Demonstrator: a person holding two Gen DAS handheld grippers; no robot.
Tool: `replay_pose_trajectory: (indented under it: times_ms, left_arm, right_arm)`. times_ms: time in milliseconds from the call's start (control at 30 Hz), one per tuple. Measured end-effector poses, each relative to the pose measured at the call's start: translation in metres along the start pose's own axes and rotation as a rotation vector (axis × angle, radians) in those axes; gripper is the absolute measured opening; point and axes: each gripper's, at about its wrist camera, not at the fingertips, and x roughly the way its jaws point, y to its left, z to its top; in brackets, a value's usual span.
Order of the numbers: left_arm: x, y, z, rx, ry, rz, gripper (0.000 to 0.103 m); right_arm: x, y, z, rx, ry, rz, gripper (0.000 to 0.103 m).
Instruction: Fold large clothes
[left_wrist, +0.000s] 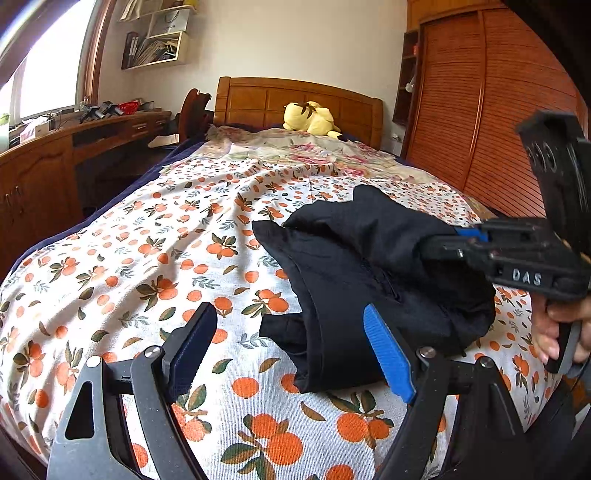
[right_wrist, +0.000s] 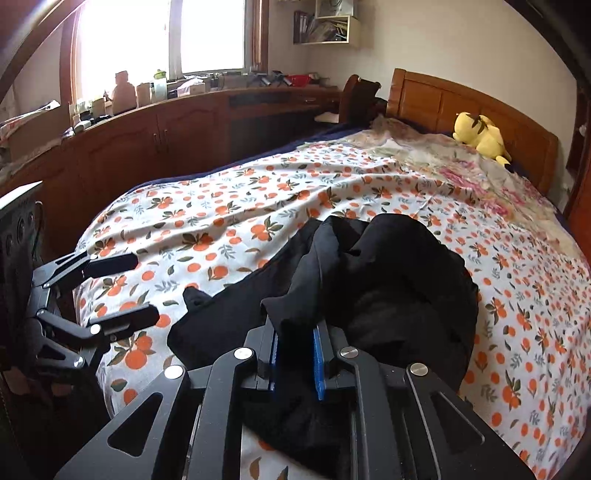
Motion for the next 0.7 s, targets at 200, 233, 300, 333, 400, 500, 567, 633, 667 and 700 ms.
replay_pose_trajectory:
  times_ms: [200, 233, 300, 333, 400, 500, 567, 633, 667, 700]
  left_arm:
    - [-0.002, 0.0, 0.002, -0.015, -0.016, -0.006, 0.082]
    - [-0.002, -0.001, 0.002, -0.015, -0.019, -0.008, 0.082]
    - [-0.003, -0.004, 0.003, -0.013, -0.026, -0.013, 0.082]
    - [-0.003, -0.006, 0.003, -0.011, -0.029, -0.019, 0.082]
    - [-0.003, -0.011, 0.004, -0.007, -0.037, -0.029, 0.082]
    - [-0.002, -0.02, 0.005, 0.001, -0.042, -0.05, 0.082]
    - [-0.001, -0.026, 0.006, 0.008, -0.045, -0.06, 0.082]
    - [0.001, -0.034, 0.008, 0.013, -0.047, -0.066, 0.082]
    - [0.001, -0.036, 0.009, 0.014, -0.051, -0.071, 0.082]
    - [0.002, -0.04, 0.011, 0.014, -0.056, -0.076, 0.082]
  right_arm:
    - [-0.029, 0.015, 0.017, 0.028, -0.013, 0.001, 0.05]
    - [-0.036, 0.016, 0.016, 0.031, -0.029, 0.002, 0.054]
    - [-0.051, 0.017, 0.017, 0.011, -0.058, -0.004, 0.055]
    - [-0.057, 0.017, 0.016, 0.0, -0.072, -0.016, 0.055]
    - [-0.066, 0.012, 0.011, -0.009, -0.082, -0.036, 0.055]
    - [-0.07, -0.001, -0.006, -0.006, -0.07, -0.079, 0.055]
    - [-0.066, -0.013, -0.02, 0.018, -0.045, -0.1, 0.055]
    - [-0.059, -0.025, -0.034, 0.052, -0.014, -0.113, 0.055]
    - [-0.054, -0.03, -0.041, 0.068, -0.001, -0.112, 0.055]
    - [-0.048, -0.035, -0.048, 0.088, 0.016, -0.109, 0.055]
